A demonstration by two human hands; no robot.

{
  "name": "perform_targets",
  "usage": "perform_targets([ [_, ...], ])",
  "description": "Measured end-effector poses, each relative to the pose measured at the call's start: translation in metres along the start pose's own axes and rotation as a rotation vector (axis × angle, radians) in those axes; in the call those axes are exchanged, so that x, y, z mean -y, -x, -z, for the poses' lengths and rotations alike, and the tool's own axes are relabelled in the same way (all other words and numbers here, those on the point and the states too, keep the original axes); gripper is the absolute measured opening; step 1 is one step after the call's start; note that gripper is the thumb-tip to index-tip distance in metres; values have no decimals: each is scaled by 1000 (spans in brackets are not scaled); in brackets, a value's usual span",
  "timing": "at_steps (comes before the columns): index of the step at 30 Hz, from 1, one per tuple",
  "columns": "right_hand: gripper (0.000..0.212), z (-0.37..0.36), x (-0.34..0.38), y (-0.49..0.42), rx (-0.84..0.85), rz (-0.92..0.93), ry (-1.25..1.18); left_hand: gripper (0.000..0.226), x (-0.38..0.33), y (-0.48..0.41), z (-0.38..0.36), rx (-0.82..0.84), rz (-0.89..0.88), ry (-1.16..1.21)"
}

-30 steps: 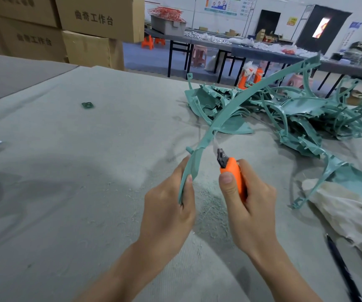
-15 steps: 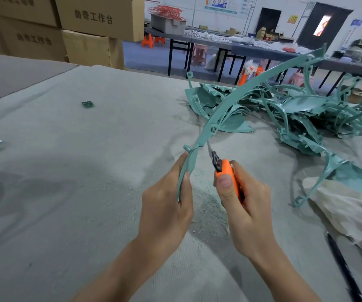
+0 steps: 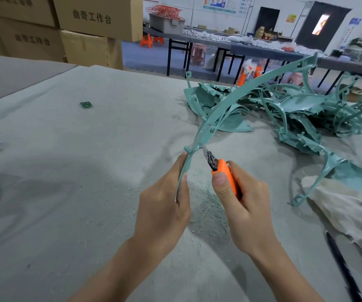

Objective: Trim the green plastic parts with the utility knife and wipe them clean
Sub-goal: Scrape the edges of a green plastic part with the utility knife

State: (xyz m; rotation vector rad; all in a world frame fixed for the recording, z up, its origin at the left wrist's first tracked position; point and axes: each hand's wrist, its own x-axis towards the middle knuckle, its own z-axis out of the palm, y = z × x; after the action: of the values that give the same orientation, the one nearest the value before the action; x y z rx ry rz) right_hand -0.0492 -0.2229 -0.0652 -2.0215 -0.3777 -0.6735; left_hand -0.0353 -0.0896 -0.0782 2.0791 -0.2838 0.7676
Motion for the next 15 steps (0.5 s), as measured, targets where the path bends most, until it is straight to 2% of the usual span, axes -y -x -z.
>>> perform_targets([
  [3, 47, 0, -1, -2, -30, -1, 98, 47, -1, 0, 0, 13, 3, -3],
  [7, 52, 3, -5, -2, -69, -30, 181, 45, -2, -1, 0, 21, -1, -29],
  [15, 43, 10, -10, -5, -191, -14, 316, 37, -4, 1, -2, -4, -50, -23],
])
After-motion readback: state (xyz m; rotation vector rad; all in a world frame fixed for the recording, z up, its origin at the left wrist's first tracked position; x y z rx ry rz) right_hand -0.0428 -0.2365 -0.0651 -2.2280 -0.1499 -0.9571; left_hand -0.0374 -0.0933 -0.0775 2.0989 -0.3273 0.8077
